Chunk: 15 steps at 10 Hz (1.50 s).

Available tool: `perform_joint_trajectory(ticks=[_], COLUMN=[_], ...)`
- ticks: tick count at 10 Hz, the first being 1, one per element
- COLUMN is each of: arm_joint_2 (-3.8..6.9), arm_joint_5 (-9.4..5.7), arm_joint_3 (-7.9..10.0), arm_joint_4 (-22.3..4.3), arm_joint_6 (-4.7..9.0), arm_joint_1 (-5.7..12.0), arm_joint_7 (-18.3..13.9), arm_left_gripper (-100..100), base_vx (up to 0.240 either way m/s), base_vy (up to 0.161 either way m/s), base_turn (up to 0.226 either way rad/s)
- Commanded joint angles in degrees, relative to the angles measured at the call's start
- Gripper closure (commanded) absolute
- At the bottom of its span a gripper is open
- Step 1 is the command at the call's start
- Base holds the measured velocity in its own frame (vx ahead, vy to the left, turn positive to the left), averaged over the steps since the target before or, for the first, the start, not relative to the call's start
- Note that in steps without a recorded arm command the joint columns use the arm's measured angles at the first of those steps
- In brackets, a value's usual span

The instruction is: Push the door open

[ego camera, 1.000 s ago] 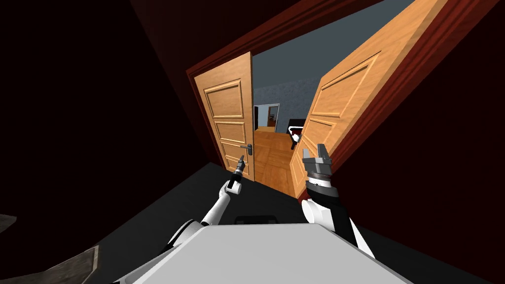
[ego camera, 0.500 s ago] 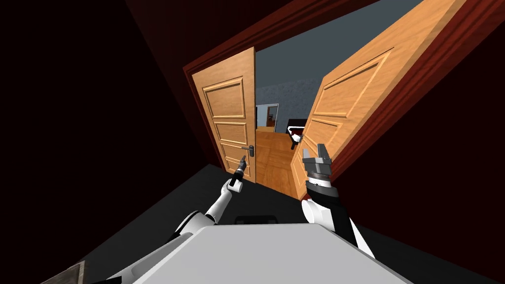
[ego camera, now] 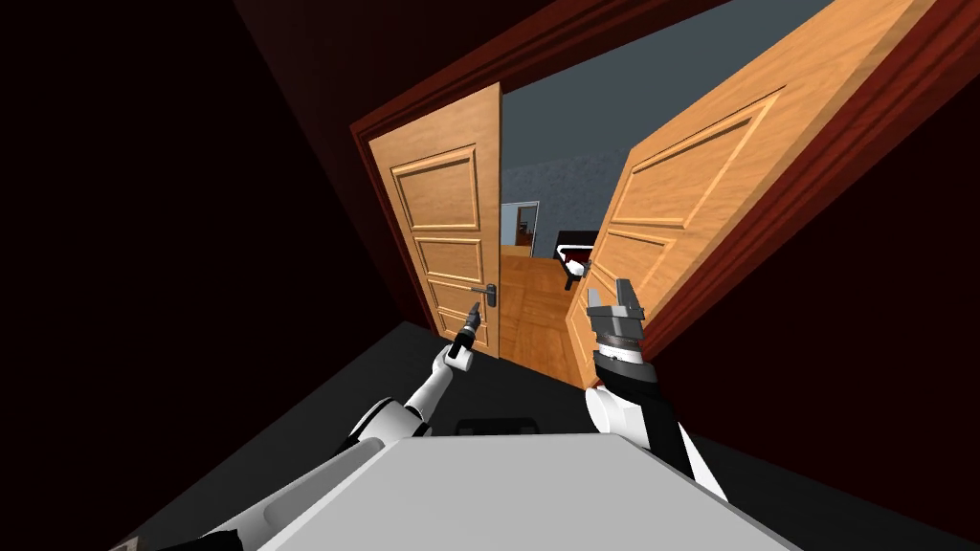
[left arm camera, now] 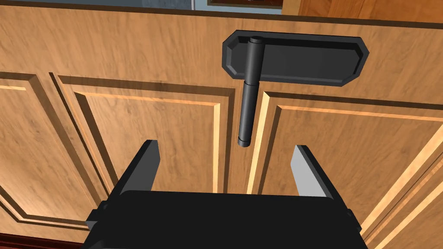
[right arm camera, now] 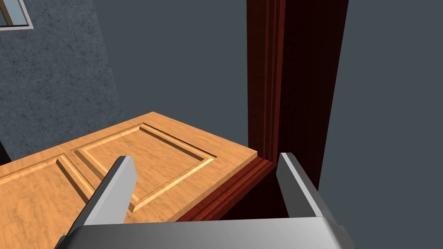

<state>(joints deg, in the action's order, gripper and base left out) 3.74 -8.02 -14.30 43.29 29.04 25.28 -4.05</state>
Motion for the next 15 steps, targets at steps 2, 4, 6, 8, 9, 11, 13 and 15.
perform_joint_trajectory(ticks=[2,4,6,8,9,11,13,15], arm_joint_2=[-0.34,-0.58,-0.90,-1.34,-1.21,-0.55,-0.33,-0.37], arm_joint_5=[-0.05,-0.07,-0.10,-0.13,-0.13,-0.22,-0.29,-0.36], arm_joint_3=[-0.36,-0.63,-0.94,-1.31,-1.20,-0.95,-0.73,-0.50], arm_joint_4=[-3.19,-5.12,-7.37,-9.99,-9.78,-10.10,-10.22,-10.34], arm_joint_6=[0.18,0.09,-0.01,-0.13,0.27,0.41,0.51,0.60], arm_joint_1=[1.97,3.23,4.69,6.41,6.14,6.22,6.19,6.17], arm_joint_7=[-0.38,-0.62,-0.89,-1.21,-1.20,-1.14,-1.07,-0.98], arm_left_gripper=[-100,-100,-100,-100,-100,-100,-100,-100], base_vx=[0.068,0.061,0.073,0.079,0.043,0.157,0.198,0.206], base_vy=[0.079,0.068,0.081,0.113,0.046,-0.035,-0.058,-0.064], base_turn=[-0.032,-0.026,-0.038,-0.044,-0.014,-0.028,-0.025,-0.023])
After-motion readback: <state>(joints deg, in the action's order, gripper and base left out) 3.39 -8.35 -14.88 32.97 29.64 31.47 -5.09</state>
